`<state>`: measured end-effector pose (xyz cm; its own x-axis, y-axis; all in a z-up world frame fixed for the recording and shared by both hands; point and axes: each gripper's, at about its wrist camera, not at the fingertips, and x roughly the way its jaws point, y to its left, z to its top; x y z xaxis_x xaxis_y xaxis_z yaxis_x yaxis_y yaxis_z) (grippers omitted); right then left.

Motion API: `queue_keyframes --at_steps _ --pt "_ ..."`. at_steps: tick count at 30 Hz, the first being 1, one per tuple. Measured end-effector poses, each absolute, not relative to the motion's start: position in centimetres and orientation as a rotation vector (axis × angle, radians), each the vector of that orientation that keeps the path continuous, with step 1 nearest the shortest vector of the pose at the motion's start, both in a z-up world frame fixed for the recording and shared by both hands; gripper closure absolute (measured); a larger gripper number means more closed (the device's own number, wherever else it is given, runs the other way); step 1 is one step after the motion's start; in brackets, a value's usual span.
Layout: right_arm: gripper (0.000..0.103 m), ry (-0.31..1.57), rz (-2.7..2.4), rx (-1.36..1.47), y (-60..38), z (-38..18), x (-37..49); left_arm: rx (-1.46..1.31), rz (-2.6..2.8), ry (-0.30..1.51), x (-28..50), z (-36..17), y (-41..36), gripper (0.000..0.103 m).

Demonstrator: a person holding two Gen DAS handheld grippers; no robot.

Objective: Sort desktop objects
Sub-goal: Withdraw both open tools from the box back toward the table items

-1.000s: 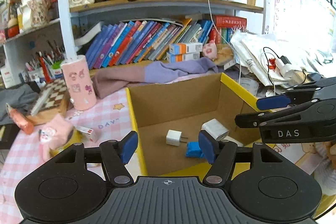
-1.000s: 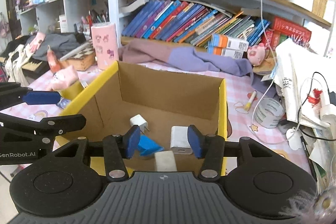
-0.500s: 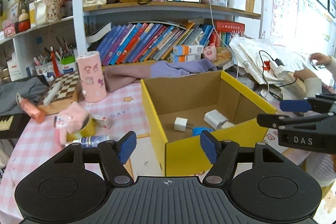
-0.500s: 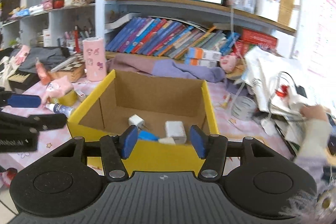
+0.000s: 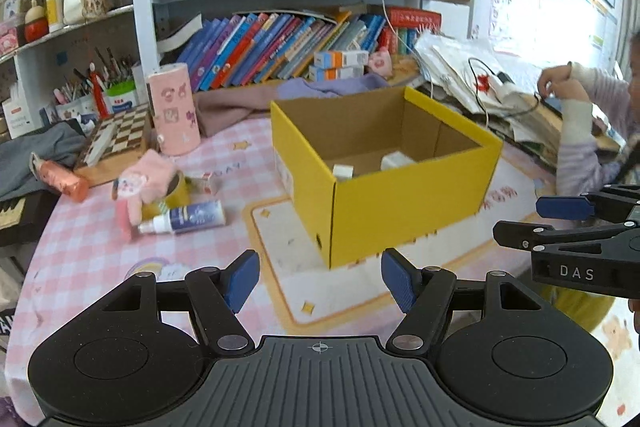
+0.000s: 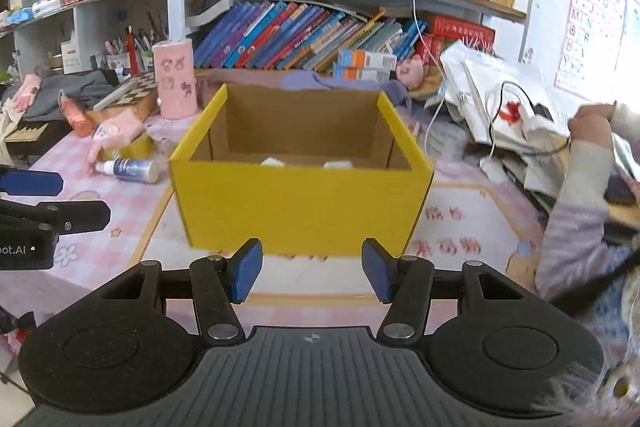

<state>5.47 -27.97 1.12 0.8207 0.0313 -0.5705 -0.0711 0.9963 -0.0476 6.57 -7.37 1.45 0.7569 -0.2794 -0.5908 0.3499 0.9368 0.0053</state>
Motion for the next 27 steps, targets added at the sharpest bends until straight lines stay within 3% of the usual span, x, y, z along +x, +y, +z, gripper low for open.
queue_keyframes --at_steps 19,27 --pt "0.049 0.729 0.034 -0.022 -22.4 -1.4 0.7 0.149 -0.420 0.741 3.6 -0.6 -3.2 0.034" --pt "0.044 0.779 0.093 -0.035 -20.1 -2.4 0.1 0.175 -0.413 0.781 2.6 -1.8 -1.7 0.032"
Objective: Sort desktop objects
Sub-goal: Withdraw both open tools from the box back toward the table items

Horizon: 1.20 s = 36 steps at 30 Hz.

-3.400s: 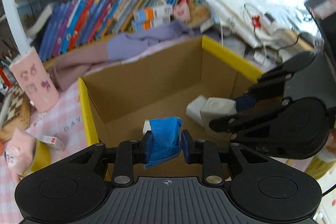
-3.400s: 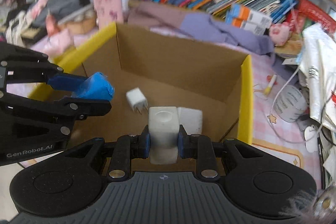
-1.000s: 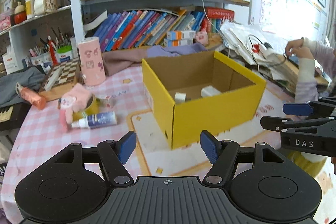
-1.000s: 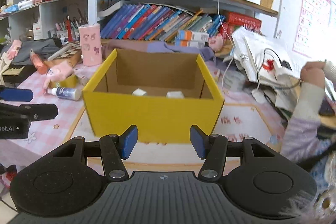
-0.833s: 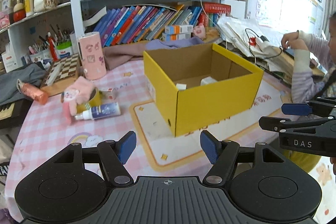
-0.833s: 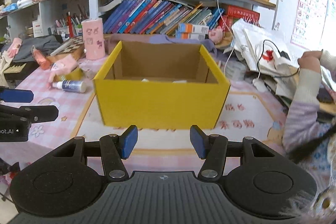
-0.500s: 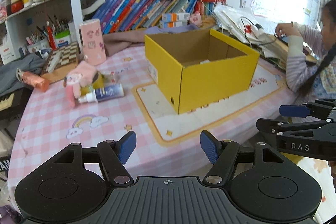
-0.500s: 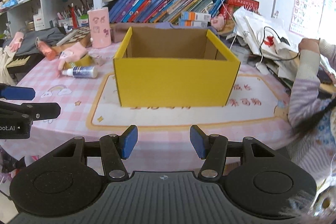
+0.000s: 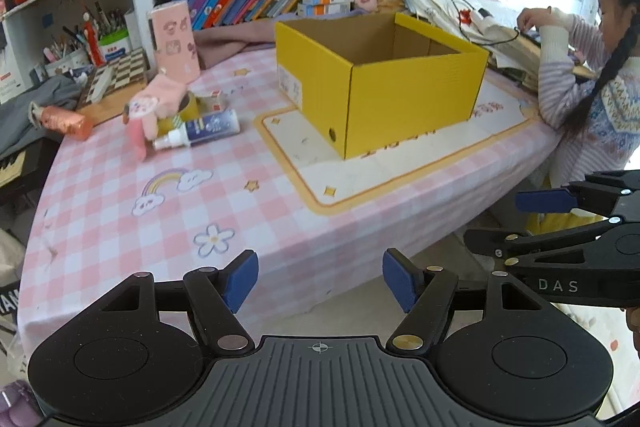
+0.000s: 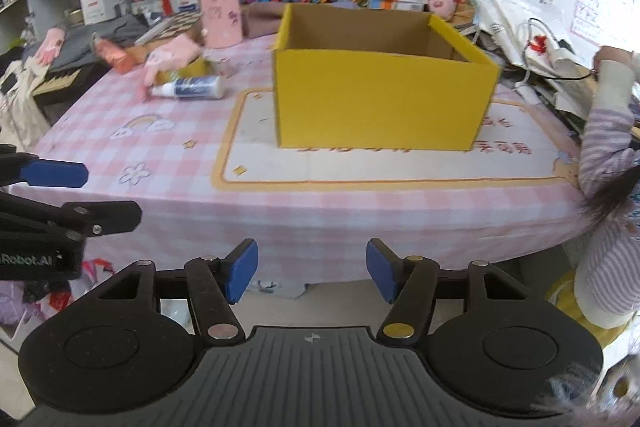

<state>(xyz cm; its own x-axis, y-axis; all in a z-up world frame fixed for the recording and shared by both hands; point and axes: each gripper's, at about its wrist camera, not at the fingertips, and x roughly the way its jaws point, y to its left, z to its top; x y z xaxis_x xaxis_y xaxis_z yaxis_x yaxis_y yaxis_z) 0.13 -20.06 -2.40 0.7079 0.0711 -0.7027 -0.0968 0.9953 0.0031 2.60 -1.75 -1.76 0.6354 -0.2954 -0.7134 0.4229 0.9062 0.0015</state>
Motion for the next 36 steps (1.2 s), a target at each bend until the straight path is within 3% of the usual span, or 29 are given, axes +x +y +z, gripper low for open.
queue_keyframes --at_steps 36 --pt "0.040 0.794 0.406 -0.216 -8.6 -2.7 4.4 -0.035 -0.128 0.792 3.8 -2.5 8.8 0.030"
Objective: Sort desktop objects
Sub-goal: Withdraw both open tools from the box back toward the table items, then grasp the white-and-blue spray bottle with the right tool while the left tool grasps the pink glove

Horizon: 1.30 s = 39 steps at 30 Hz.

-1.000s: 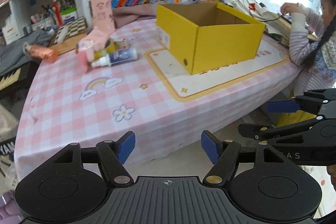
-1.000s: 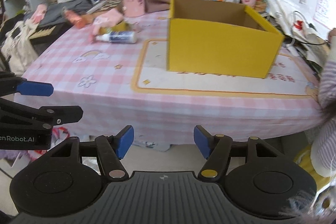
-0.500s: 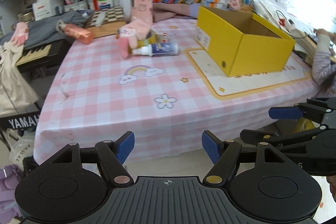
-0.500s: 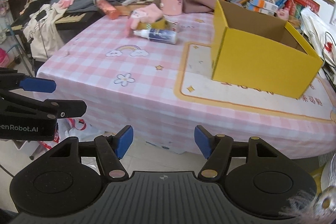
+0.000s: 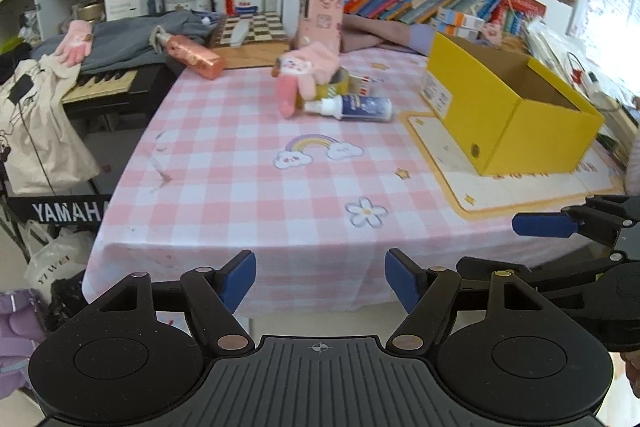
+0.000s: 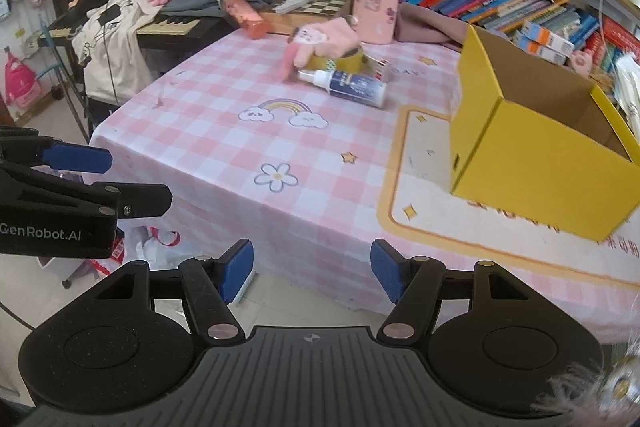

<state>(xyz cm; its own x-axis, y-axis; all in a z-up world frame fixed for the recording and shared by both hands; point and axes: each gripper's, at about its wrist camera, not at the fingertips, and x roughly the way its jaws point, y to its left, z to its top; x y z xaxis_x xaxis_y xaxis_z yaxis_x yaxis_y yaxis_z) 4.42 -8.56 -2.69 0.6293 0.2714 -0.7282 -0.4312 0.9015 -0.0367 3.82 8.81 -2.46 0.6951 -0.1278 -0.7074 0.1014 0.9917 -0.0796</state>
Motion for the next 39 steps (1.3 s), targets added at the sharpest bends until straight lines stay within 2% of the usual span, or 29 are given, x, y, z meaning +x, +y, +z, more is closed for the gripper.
queue_keyframes --at_steps 28,39 --pt "0.037 0.763 0.464 -0.197 -5.8 -3.2 21.8 -0.043 -0.076 0.713 22.6 -0.7 9.1 0.030" --pt "0.035 0.796 0.461 -0.221 -4.9 -4.8 27.9 -0.048 -0.074 0.806 31.2 -3.6 9.0 0.030"
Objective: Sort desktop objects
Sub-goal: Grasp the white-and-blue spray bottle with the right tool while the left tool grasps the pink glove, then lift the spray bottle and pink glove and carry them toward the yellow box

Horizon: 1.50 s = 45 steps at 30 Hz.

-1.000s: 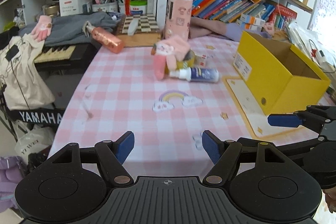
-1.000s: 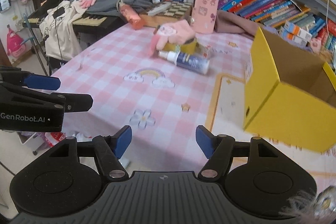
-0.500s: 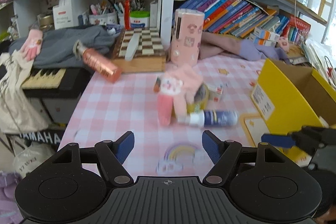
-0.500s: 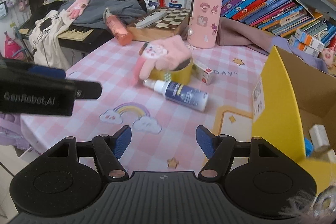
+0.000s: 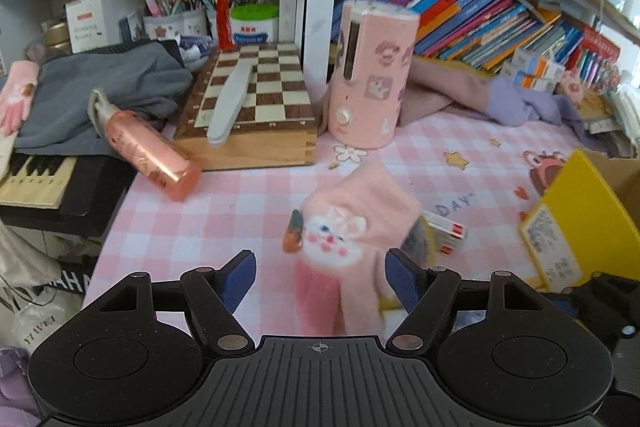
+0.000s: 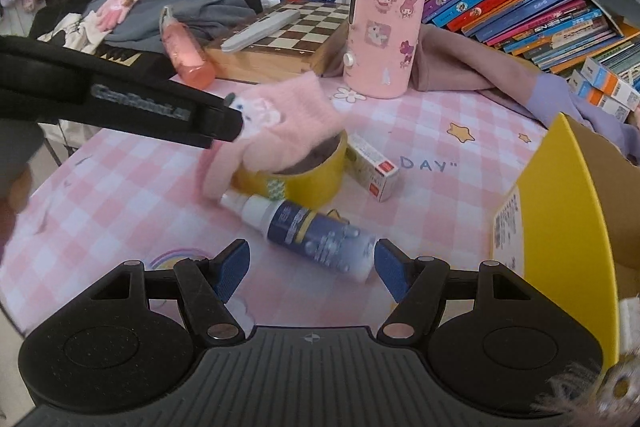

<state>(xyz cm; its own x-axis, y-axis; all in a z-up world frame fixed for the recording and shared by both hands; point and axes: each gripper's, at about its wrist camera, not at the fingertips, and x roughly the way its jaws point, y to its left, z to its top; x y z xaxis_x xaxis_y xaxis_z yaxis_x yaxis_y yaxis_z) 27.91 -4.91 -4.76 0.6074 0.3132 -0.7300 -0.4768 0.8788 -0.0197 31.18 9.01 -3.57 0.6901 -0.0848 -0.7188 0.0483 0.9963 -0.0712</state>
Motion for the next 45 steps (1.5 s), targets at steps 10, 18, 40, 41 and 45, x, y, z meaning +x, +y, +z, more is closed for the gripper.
queue_keyframes --at_steps 10,18,40,41,45 --pt "0.034 0.838 0.510 -0.307 -3.4 -6.0 31.1 -0.030 -0.083 0.855 34.5 -5.5 8.7 0.030" --pt "0.034 0.895 0.571 -0.373 -2.1 -7.1 31.5 -0.027 -0.084 0.871 35.4 -6.4 8.6 0.031" --pt "0.070 0.987 0.557 -0.259 -5.2 -7.2 26.9 -0.159 -0.150 0.659 27.0 0.7 11.1 0.086" --pt "0.070 0.980 0.558 -0.274 -5.1 -7.2 26.7 -0.162 -0.151 0.660 26.5 0.7 11.2 0.086" --pt "0.071 0.968 0.571 -0.306 -5.0 -7.3 26.5 -0.179 -0.143 0.676 24.4 0.7 11.6 0.086"
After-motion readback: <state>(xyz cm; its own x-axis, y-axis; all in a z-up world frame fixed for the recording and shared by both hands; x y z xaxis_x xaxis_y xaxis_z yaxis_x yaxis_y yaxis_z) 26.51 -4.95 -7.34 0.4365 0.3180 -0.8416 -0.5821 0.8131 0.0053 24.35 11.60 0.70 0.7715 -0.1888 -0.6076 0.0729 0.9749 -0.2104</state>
